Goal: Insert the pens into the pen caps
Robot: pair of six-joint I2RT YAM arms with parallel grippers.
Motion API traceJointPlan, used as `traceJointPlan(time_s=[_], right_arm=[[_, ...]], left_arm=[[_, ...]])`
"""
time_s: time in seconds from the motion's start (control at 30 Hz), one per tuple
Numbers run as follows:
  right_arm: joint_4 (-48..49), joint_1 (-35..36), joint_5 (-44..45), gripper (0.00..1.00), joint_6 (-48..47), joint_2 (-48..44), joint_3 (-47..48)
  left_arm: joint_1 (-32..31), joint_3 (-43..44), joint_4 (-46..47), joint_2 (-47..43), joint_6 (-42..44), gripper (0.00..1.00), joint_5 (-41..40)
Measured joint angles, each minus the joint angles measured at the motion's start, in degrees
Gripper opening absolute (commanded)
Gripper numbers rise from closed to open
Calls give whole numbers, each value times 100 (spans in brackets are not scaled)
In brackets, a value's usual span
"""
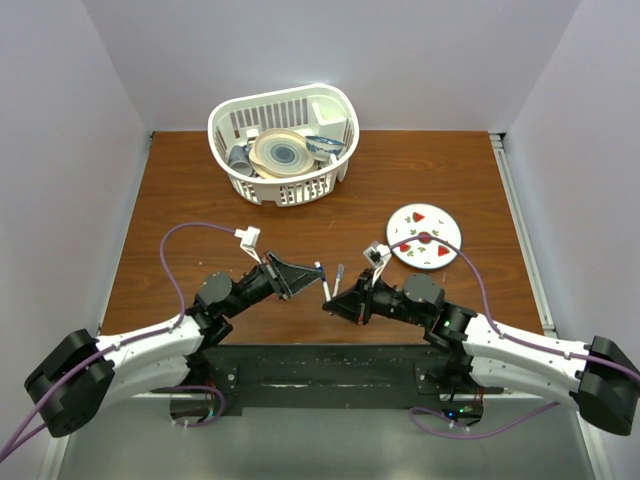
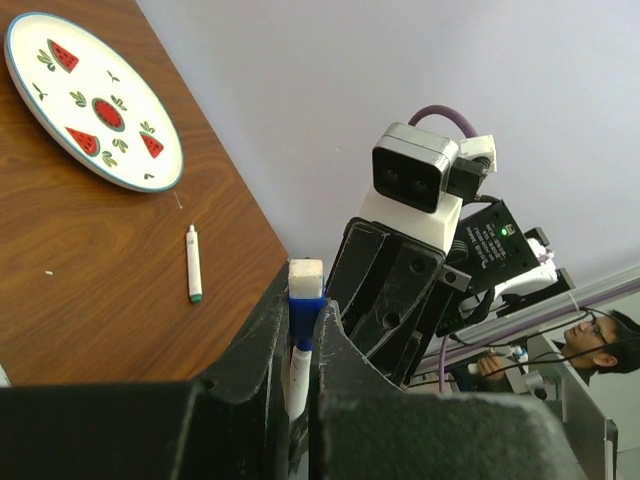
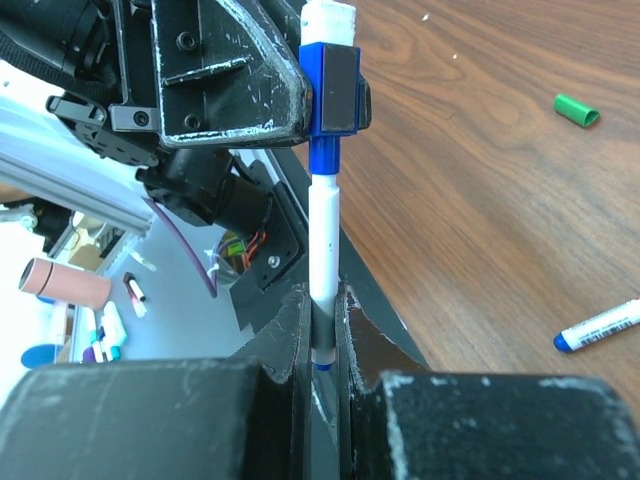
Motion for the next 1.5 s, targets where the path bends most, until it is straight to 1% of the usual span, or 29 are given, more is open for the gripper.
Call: traceJointPlan(time_s=[0.17,0.3,0.5,0.63,0.8,1.13,1.27,1.5], right_arm=[[-413,33,9,0,-76,-63,155],[-944,92,4,0,-286,-184,367],[-1349,129,4,0,-468,-186,581],[-1344,157,4,0,-476,-83,623],[-1305,166,61,0,-474,74,623],[-1283,181,260,0,-804,44,699],[-1537,181,293,0,-968,68,901],[-1895,181,411,0,-1250,127,1137]], left_arm=[[-7,-46,2,-50,229,0,175],[-11,-221,114,-192,289,0,315],[-103,-339,289,-221,282,0,240],[-216,-595,741,-168,138,0,-35],[-363,-734,1132,140,70,0,-365],[-695,-761,1423,273,61,0,-990],[-892,-758,1812,544,133,0,-1331],[-1080,-758,2433,1023,184,0,-1674]])
